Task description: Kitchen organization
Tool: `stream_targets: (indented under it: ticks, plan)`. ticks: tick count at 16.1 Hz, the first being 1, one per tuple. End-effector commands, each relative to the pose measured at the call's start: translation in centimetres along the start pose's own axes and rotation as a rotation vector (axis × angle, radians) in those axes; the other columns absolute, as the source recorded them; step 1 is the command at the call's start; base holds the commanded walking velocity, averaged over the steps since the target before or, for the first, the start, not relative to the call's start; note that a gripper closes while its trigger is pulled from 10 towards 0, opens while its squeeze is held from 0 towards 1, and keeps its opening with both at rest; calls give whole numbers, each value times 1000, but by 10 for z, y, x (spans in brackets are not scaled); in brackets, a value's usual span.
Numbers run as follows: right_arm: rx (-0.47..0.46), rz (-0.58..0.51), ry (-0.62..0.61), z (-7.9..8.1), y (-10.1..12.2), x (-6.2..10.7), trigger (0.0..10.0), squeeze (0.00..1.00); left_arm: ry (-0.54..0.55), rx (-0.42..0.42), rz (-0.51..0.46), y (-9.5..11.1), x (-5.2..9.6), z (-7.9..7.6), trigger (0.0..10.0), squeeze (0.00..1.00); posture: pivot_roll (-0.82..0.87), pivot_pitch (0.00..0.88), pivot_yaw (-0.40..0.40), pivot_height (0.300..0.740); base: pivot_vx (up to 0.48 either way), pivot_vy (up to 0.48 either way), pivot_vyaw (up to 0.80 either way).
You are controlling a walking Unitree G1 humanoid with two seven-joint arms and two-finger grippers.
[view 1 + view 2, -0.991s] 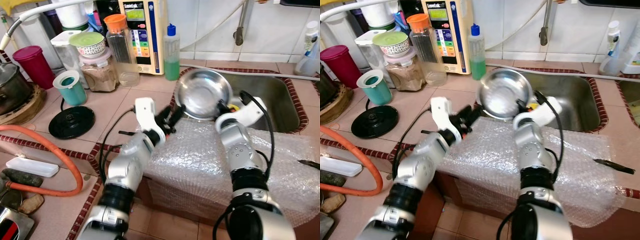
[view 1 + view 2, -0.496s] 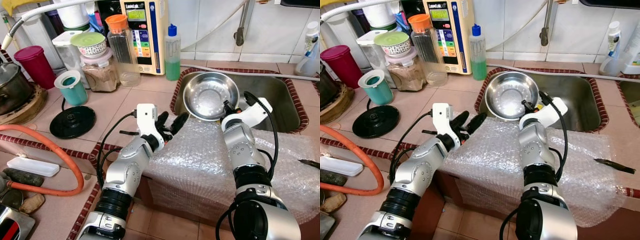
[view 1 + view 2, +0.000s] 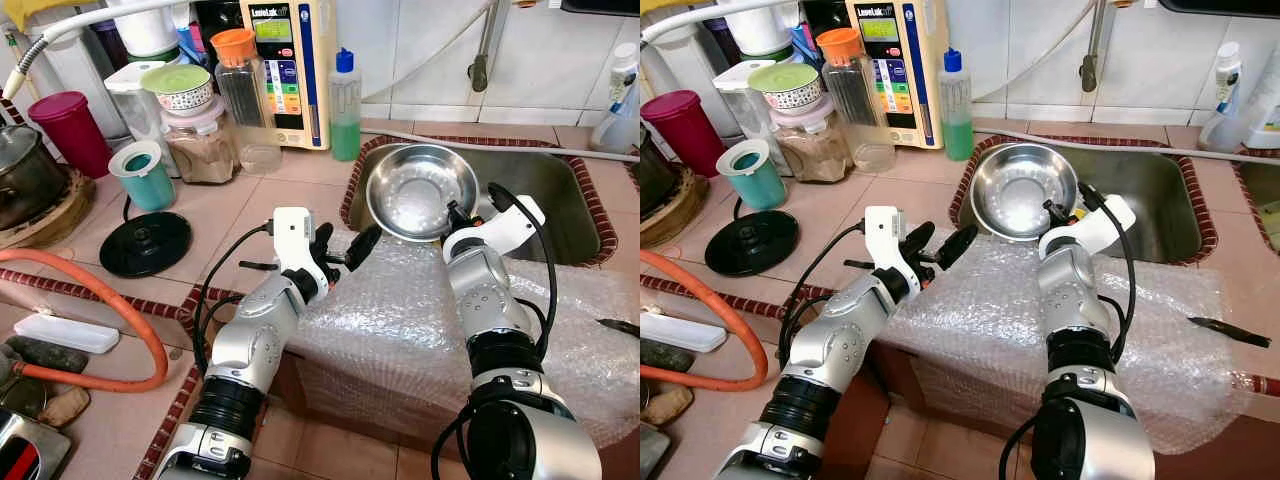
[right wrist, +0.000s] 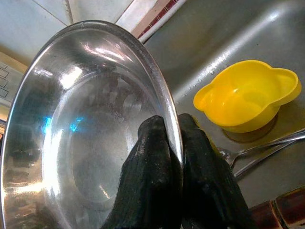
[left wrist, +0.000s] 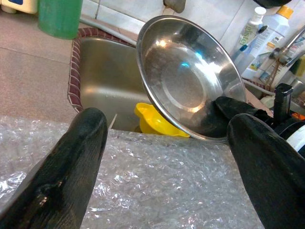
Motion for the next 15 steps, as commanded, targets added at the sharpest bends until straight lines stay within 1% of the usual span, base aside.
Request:
stream_targets:
  ticks: [1,2,3,4,8,10,11,12,13,14,15]
  plan:
    - [-8,-10,-5,3,3,-1,0,0,9,-19,3,2,1,2,10000,1000,1,0,128,740,0,0,0]
    - [127,-93,-101,-22,23,-9,0,0,31,-99,54,-10,15,8,10000,165,38,0,116,740,0,0,0]
    - [278,-160,-177,-45,46,-10,0,0,44,-184,89,-19,25,13,10000,0,38,0,116,740,0,0,0]
    - [307,-169,-178,-47,49,-11,0,0,47,-197,85,-19,26,14,10000,0,38,0,116,740,0,0,0]
    - [309,-169,-159,-43,49,-11,0,0,66,-188,63,-14,23,15,10000,0,35,0,114,740,0,0,0]
    - [320,-174,-163,-44,49,-12,0,0,78,-196,59,-12,24,17,10000,0,34,0,115,740,0,0,0]
    - [341,-185,-171,-45,50,-12,0,0,87,-202,51,-11,26,17,10000,0,34,0,116,740,0,0,0]
    - [336,-190,-178,-47,52,-13,0,0,93,-206,36,-8,26,18,10000,0,33,0,117,740,0,0,0]
    - [331,-193,-180,-47,53,-13,235,0,93,-198,15,-4,26,18,10000,0,33,0,119,740,0,0,0]
    - [323,-198,-182,-47,55,-13,1373,0,93,-197,9,-3,25,18,10000,0,33,0,119,740,0,0,0]
    - [323,-207,-179,-45,57,-13,1804,0,94,-196,7,-1,24,18,10000,0,33,0,121,740,0,0,0]
Point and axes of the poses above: a point about 5 cm out from each wrist's last joint towards the gripper, its own x axis pointing back from the gripper into the wrist, its own y axis along the axis of the wrist's last joint, z = x × y, the point moved 2 cm from there along -x, pointing out of the wrist towards the gripper, and after that the axes turned 11 degrees about -x, right-handed, at the moved point
